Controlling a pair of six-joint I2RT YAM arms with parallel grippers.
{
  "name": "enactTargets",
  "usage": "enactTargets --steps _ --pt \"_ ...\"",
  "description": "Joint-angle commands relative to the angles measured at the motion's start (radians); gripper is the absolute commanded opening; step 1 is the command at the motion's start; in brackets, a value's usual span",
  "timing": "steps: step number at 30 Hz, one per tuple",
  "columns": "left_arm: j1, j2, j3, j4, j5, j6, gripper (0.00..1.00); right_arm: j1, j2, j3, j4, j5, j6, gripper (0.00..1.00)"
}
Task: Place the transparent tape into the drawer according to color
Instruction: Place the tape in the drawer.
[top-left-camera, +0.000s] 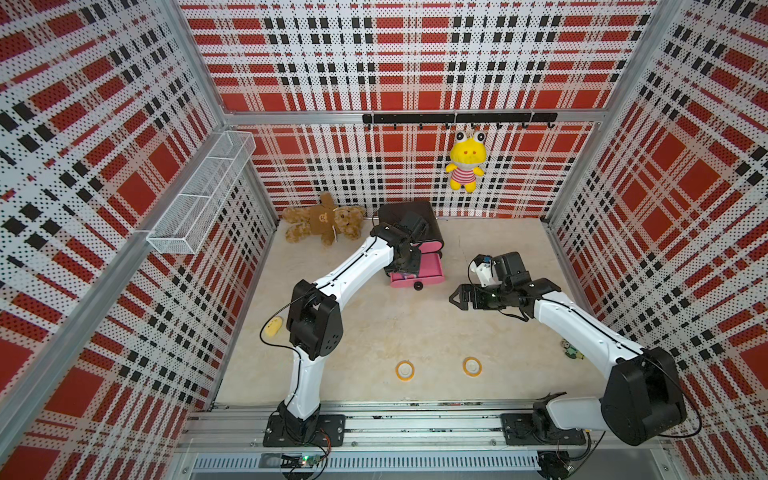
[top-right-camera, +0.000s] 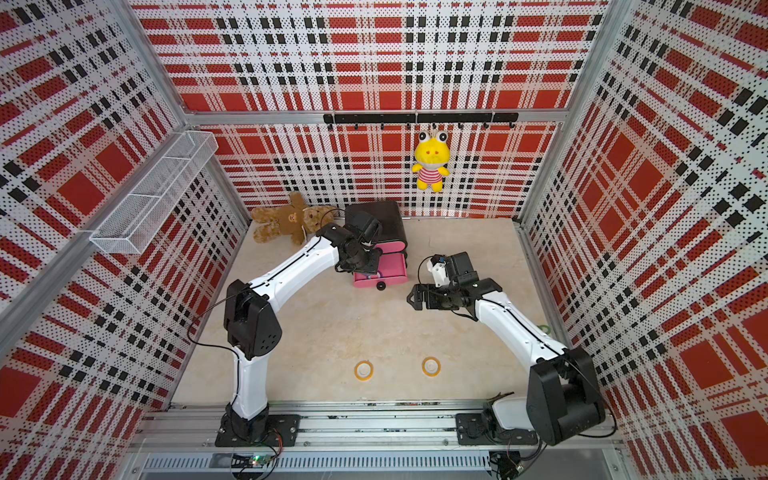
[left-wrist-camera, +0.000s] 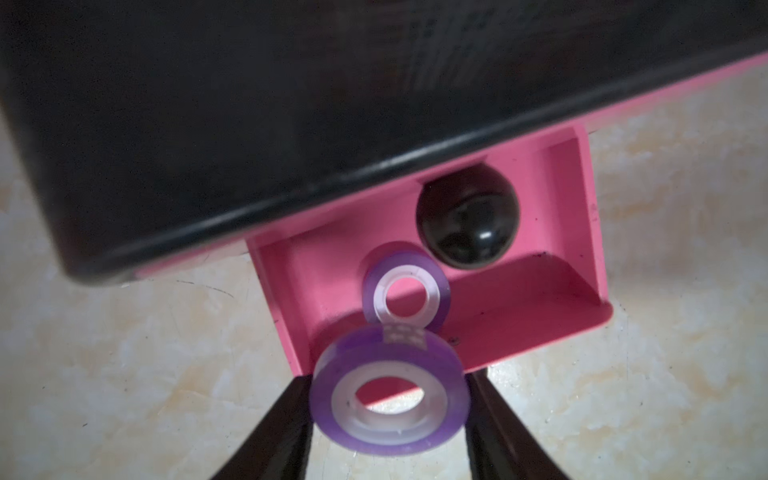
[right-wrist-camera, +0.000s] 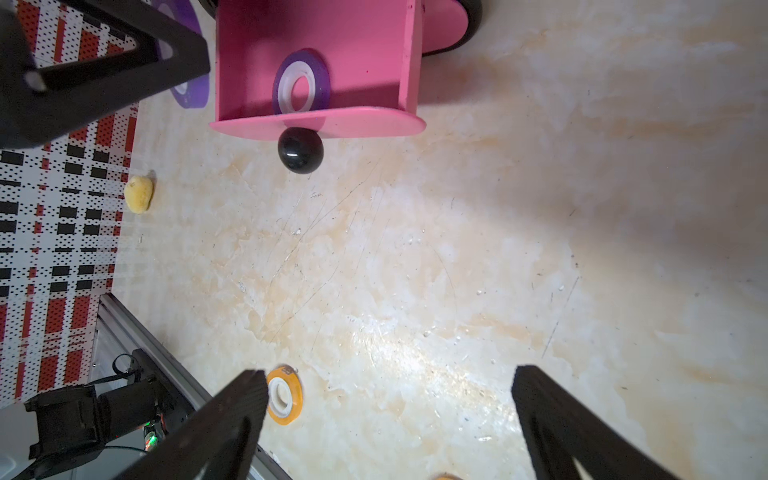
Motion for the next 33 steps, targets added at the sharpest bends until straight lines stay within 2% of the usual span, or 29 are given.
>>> enactTargets --steps 1,4,5,9,13,16,20,24,33 --pt "0.017 0.025 0.044 -0.002 -0.013 0.023 0.0 -0.013 -0.028 -0.006 -0.015 0.01 -0.013 1.0" --pt "0.019 0.04 0.047 0.008 -0.005 0.027 0.0 -0.017 -0.025 -0.005 -0.014 0.012 -0.014 1.0" --pt "0.018 0.046 0.047 0.01 -0.001 0.027 0.03 -0.017 -0.023 -0.005 -0.013 0.012 -0.015 1.0" --pt "0.019 0.056 0.045 0.023 -0.006 0.027 0.3 -0.018 -0.019 -0.002 -0.014 0.009 -0.014 1.0" --pt "0.019 0.067 0.061 0.033 -0.001 0.027 0.52 -0.018 -0.019 0.003 -0.017 0.009 -0.012 1.0" --pt "0.018 0.066 0.073 0.033 -0.002 0.027 0.65 -0.018 -0.02 0.003 -0.018 0.007 -0.012 1.0" --pt "0.016 0.053 0.068 0.035 -0.004 0.027 0.75 -0.018 -0.02 0.001 -0.016 0.004 -0.009 1.0" --pt "0.012 0.044 0.067 0.035 -0.011 0.027 0.81 -0.018 -0.02 0.004 -0.018 0.004 -0.01 1.0" --pt "0.004 -0.031 0.105 0.057 -0.02 0.027 0.82 -0.018 -0.003 0.003 0.003 -0.009 0.003 1.0"
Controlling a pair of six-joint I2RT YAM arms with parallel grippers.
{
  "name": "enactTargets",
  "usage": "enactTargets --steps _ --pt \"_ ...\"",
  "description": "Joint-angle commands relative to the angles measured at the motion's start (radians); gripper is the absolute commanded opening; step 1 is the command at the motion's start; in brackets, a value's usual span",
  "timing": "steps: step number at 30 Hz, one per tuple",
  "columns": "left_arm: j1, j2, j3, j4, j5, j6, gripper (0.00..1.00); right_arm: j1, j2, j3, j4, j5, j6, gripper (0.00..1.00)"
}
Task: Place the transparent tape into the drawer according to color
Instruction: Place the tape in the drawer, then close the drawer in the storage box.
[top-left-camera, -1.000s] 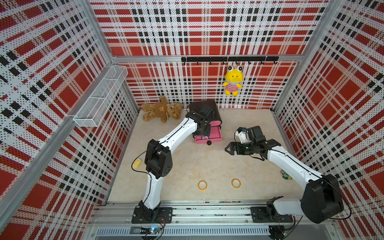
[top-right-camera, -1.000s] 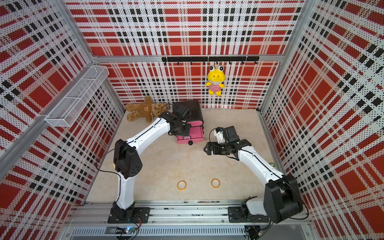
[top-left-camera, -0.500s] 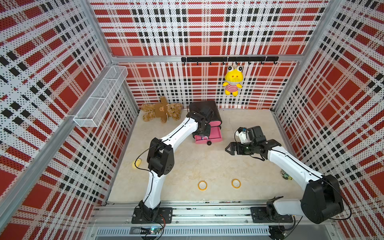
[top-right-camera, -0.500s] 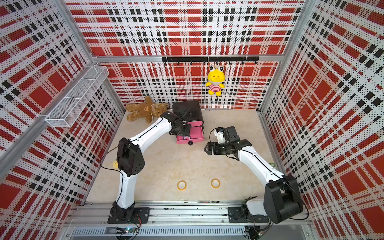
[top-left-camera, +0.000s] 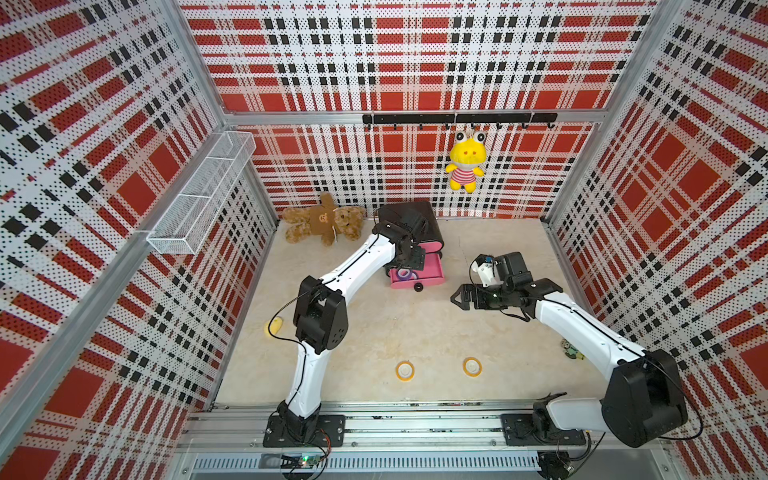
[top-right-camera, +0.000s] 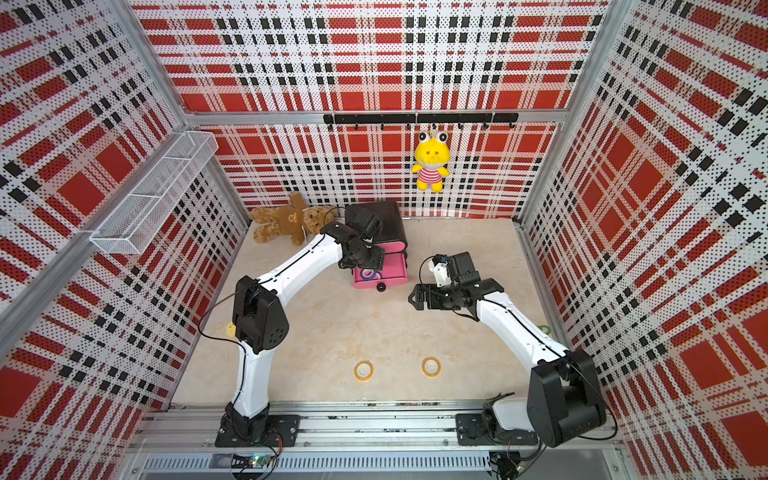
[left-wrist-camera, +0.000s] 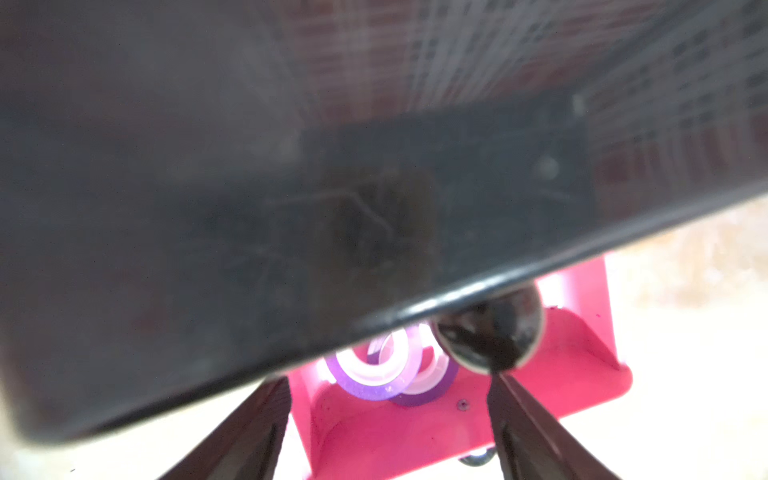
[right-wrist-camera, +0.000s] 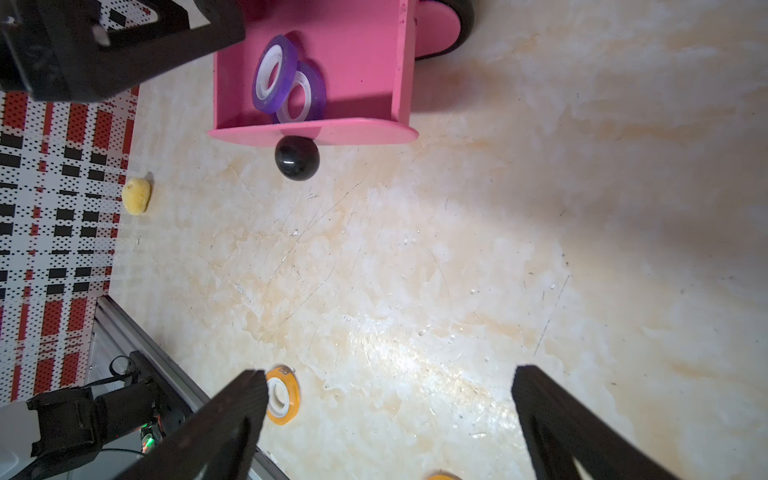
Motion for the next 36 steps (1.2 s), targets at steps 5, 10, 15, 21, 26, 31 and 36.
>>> enactTargets --steps 5,10,15,21,26,31,36 --pt "-0.014 -0.148 0.1 0.057 -0.011 0.009 0.83 -0.007 0.021 0.018 0.023 -0.02 0.02 1.0" --pt "0.0 -0.202 0.098 0.08 -0.003 0.006 0.86 0.002 0.032 0.029 0.026 -0.022 0.025 1.0" --pt "0.047 -0.23 0.041 0.106 -0.008 -0.01 0.89 0.02 0.045 0.035 0.041 -0.018 0.039 1.0" --pt "0.162 -0.277 -0.149 0.284 0.102 -0.043 0.98 0.064 0.069 0.043 0.105 0.017 0.082 1.0" --pt "0.217 -0.255 -0.175 0.341 0.143 -0.037 0.99 0.115 0.11 0.069 0.131 0.049 0.109 1.0" --pt "0.247 -0.198 -0.149 0.345 0.205 -0.028 0.99 0.146 0.141 0.079 0.186 0.077 0.146 1.0" --pt "0.267 -0.152 -0.129 0.353 0.254 -0.024 0.91 0.174 0.181 0.091 0.239 0.103 0.175 1.0"
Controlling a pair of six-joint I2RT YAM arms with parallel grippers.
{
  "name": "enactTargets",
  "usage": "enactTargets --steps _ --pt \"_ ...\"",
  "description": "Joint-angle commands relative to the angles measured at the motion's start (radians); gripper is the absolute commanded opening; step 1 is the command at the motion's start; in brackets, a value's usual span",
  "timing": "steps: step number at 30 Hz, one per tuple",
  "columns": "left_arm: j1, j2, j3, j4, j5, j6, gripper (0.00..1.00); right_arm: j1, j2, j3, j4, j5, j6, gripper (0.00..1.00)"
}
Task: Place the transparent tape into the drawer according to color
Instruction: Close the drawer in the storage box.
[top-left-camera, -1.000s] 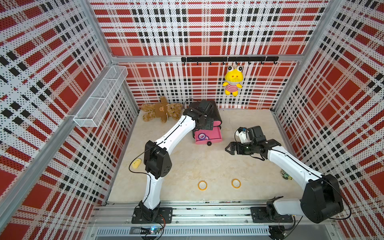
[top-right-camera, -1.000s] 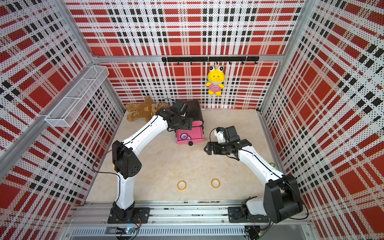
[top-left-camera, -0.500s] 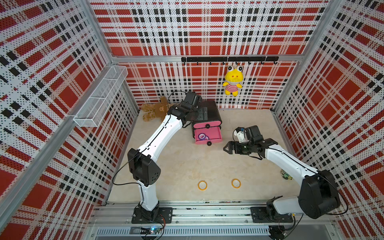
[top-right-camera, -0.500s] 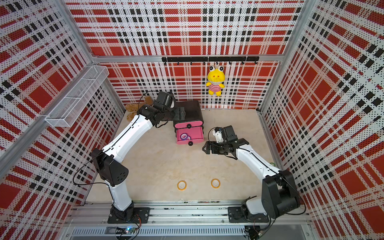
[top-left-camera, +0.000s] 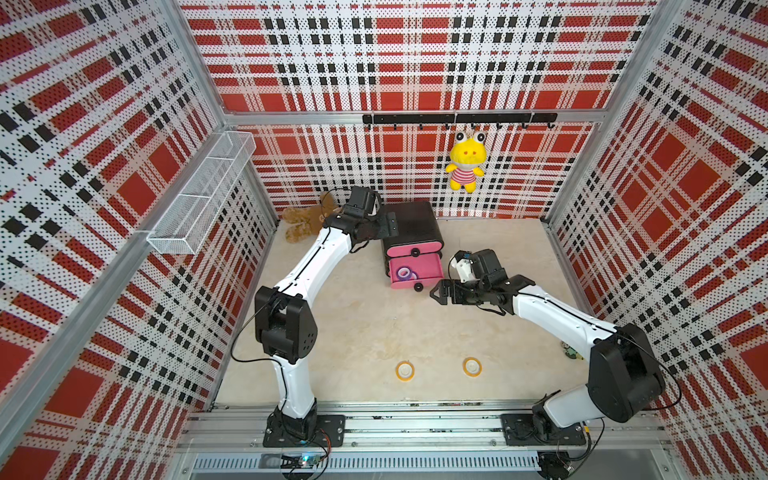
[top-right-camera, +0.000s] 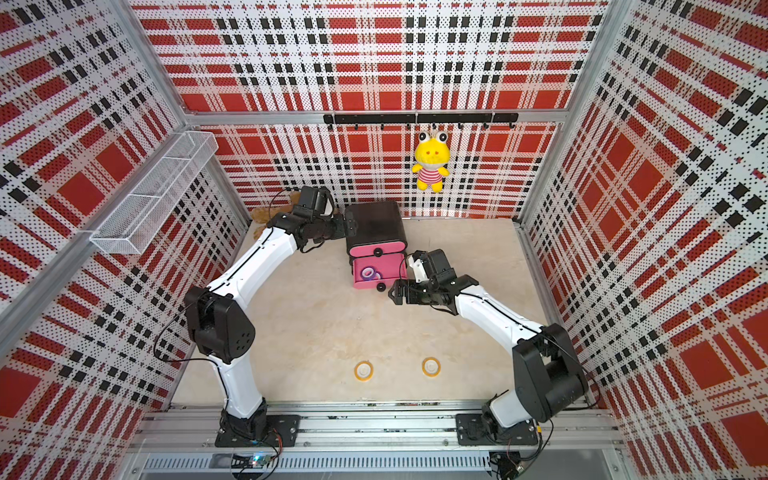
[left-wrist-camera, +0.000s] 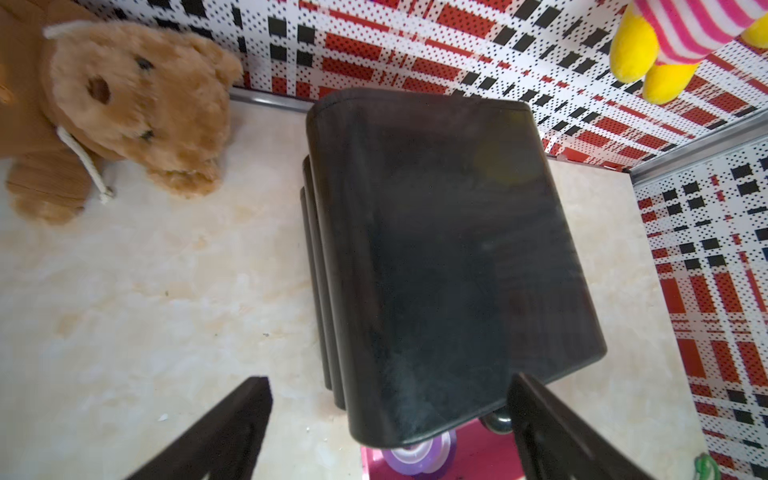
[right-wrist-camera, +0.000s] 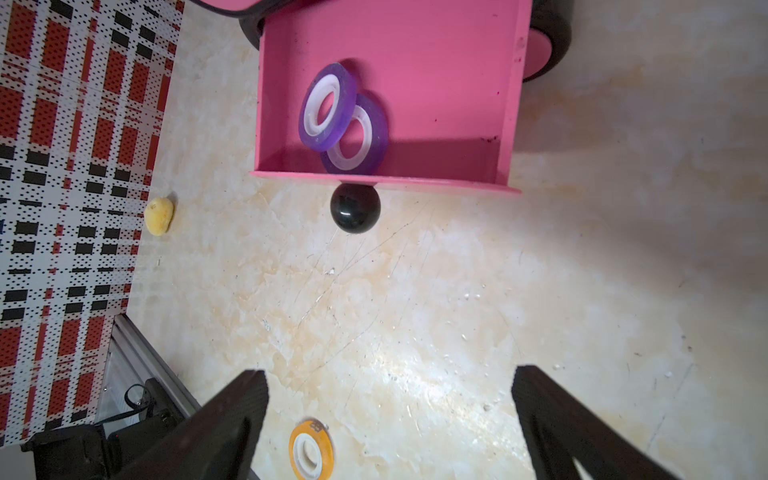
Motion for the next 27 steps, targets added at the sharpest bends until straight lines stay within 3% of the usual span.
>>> enactTargets --steps 1,5,14,20,27 --pt "0.02 0.045 0.036 0.025 0.054 0.008 0.89 0.021 0.036 0.031 0.061 0.038 0.029 0.99" --pt "0.032 0.072 0.038 0.029 0.066 0.011 0.79 0.049 0.071 0.051 0.084 0.064 0.037 0.97" --pt "0.039 0.104 0.045 0.038 0.083 0.012 0.73 0.086 0.138 0.058 0.155 0.102 0.086 0.92" --pt "0.038 0.127 0.05 0.044 0.124 0.004 0.58 0.094 0.152 0.053 0.184 0.114 0.098 0.9" --pt "0.038 0.147 0.034 0.051 0.148 -0.008 0.55 0.099 0.158 0.059 0.181 0.12 0.093 0.89"
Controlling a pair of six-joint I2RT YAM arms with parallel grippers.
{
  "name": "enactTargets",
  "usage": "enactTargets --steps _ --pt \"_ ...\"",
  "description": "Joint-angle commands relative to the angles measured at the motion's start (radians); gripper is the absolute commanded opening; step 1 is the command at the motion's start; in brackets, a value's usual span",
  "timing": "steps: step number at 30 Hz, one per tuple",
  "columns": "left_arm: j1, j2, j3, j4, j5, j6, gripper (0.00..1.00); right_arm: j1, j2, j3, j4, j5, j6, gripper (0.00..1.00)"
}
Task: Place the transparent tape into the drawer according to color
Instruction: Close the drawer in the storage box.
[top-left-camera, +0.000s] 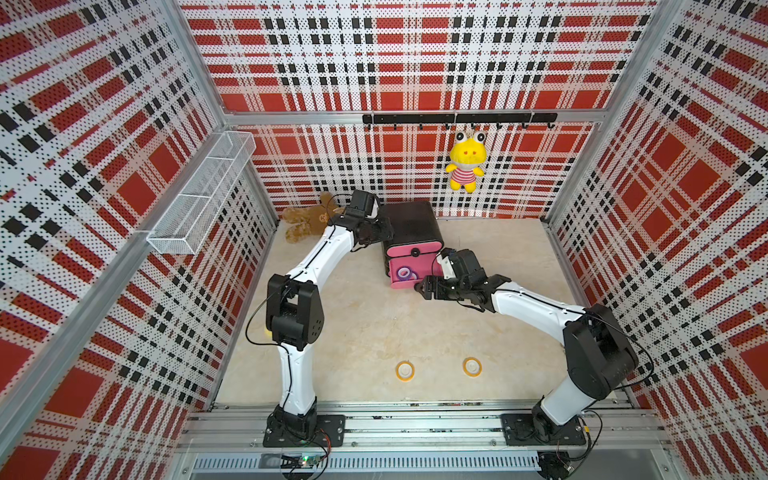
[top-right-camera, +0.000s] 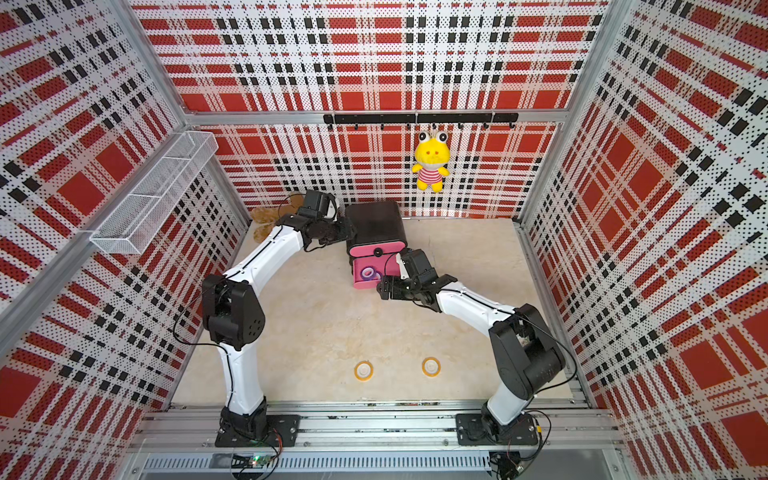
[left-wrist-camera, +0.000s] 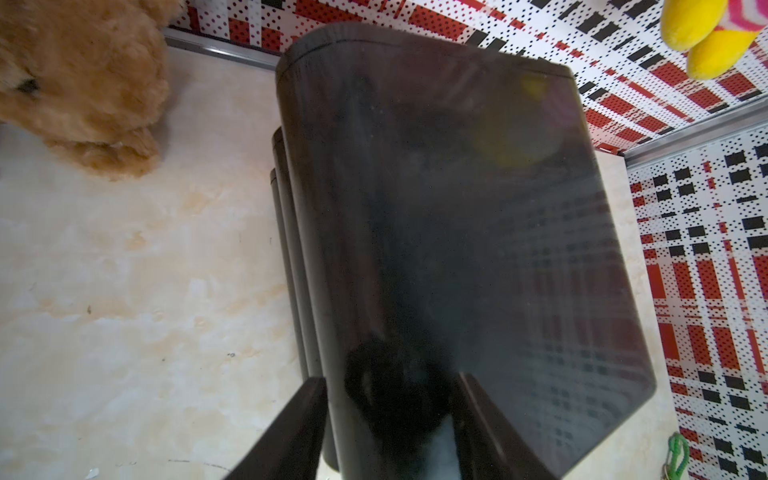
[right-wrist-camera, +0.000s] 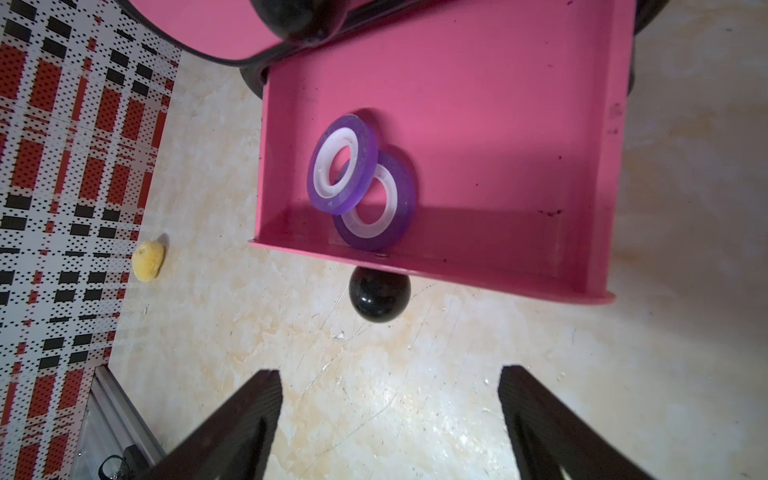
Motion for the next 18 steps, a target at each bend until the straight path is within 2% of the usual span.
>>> enactTargets --steps 1,9,18 --pt "0.004 0.036 0.002 0.003 0.023 -0.004 0.55 0.01 0.02 0.009 0.019 0.017 0.004 0.89" --pt "0.01 0.053 -0.03 0.003 0.09 -0.012 0.58 0.027 0.03 -0.01 0.056 0.027 0.009 0.87" --pt "0.017 0.05 -0.06 0.003 0.109 -0.006 0.58 0.035 0.041 -0.019 0.079 0.038 0.011 0.87"
